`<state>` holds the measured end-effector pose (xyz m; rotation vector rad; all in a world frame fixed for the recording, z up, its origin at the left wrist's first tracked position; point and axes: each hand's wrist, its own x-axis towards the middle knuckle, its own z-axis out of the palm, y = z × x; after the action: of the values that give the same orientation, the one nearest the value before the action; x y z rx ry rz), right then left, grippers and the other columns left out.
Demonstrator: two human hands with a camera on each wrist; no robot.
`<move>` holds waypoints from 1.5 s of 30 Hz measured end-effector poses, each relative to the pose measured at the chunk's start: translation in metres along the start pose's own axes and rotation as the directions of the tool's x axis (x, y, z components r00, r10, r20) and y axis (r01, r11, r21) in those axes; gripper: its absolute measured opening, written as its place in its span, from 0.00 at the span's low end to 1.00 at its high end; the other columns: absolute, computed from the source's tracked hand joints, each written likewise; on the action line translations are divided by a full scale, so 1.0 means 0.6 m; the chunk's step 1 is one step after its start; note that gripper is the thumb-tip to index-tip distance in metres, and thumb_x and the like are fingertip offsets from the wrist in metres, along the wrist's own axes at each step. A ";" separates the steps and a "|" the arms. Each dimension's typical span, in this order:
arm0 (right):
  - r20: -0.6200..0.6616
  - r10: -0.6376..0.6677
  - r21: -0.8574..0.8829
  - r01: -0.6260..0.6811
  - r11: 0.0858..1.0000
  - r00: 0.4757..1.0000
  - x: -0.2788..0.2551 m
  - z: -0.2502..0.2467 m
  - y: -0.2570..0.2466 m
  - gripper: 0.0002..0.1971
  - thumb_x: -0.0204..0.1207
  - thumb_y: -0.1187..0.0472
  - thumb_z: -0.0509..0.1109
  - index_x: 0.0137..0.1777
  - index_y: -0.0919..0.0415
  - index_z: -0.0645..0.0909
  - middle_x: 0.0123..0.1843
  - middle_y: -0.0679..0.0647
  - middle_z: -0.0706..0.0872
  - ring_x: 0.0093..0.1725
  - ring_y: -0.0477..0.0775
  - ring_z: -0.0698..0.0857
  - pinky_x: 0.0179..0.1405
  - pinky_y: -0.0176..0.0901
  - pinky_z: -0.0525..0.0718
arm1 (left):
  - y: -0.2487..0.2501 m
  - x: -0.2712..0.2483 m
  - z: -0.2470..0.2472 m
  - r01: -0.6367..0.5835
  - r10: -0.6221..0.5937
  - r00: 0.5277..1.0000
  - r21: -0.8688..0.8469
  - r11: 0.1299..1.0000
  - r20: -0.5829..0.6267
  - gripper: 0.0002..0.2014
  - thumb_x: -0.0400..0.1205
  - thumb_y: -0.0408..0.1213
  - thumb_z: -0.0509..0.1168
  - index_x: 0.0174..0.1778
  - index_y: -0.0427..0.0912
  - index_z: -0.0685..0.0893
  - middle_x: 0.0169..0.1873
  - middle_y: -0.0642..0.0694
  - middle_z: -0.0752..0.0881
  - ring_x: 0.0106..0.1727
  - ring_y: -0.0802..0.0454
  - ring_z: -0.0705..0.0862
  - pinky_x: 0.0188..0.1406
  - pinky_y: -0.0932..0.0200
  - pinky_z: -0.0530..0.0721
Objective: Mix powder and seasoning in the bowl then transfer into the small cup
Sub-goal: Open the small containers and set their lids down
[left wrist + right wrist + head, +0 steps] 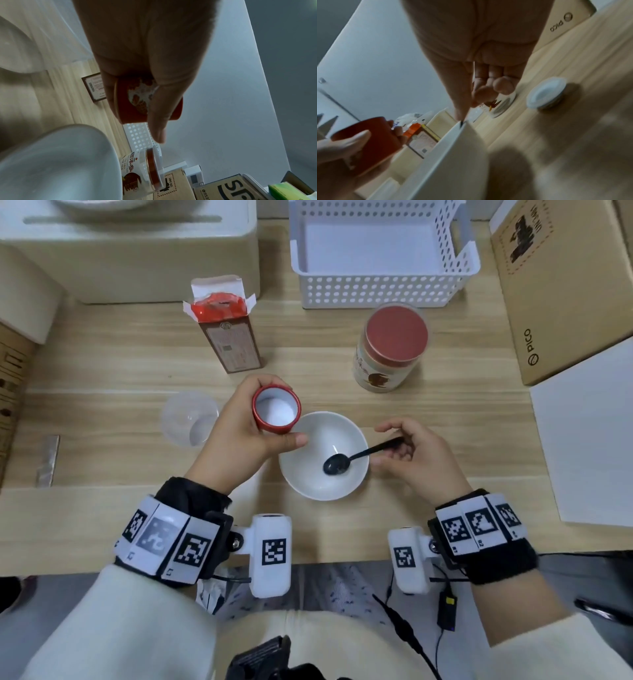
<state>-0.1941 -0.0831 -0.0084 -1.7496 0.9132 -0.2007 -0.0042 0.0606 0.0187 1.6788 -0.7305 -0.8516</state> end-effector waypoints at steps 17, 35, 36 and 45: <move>-0.294 0.107 -0.403 -0.225 0.887 0.950 0.034 -0.027 0.064 0.25 0.62 0.68 0.77 0.61 0.61 0.78 0.60 0.64 0.77 0.61 0.64 0.76 0.54 0.43 0.70 | 0.022 0.008 0.037 -0.049 0.050 0.995 -0.016 0.999 0.084 0.27 0.63 0.25 0.79 0.53 0.45 0.75 0.47 0.55 0.81 0.48 0.64 0.79 0.49 0.74 0.75; 0.054 -0.354 -0.253 0.355 0.900 0.934 0.007 -0.043 -0.212 0.20 0.60 0.68 0.79 0.49 0.51 0.78 0.42 0.43 0.84 0.39 0.38 0.82 0.39 0.26 0.77 | 0.086 0.018 0.038 -0.128 0.132 0.980 -0.034 0.991 0.146 0.29 0.63 0.25 0.79 0.55 0.45 0.75 0.49 0.58 0.81 0.52 0.62 0.80 0.54 0.69 0.78; 0.075 -0.379 -0.278 0.384 0.880 0.922 0.008 -0.043 -0.216 0.20 0.60 0.69 0.79 0.49 0.52 0.79 0.44 0.46 0.85 0.40 0.40 0.82 0.40 0.26 0.77 | 0.087 0.017 0.036 -0.141 0.144 0.978 -0.030 0.990 0.154 0.28 0.64 0.26 0.79 0.56 0.45 0.75 0.50 0.58 0.80 0.52 0.62 0.79 0.53 0.71 0.77; 0.222 -0.413 -0.352 0.467 0.811 0.883 0.015 -0.042 -0.259 0.26 0.61 0.71 0.73 0.55 0.47 0.72 0.48 0.44 0.81 0.45 0.44 0.81 0.45 0.35 0.79 | 0.091 0.026 0.034 -0.123 0.136 0.976 -0.083 0.989 0.173 0.29 0.67 0.31 0.77 0.59 0.48 0.70 0.54 0.53 0.80 0.54 0.62 0.80 0.55 0.69 0.78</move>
<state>-0.1275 -0.0916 0.1343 -2.3183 0.4468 -0.2032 -0.0153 0.0237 0.0651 1.4872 -0.9105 -0.9325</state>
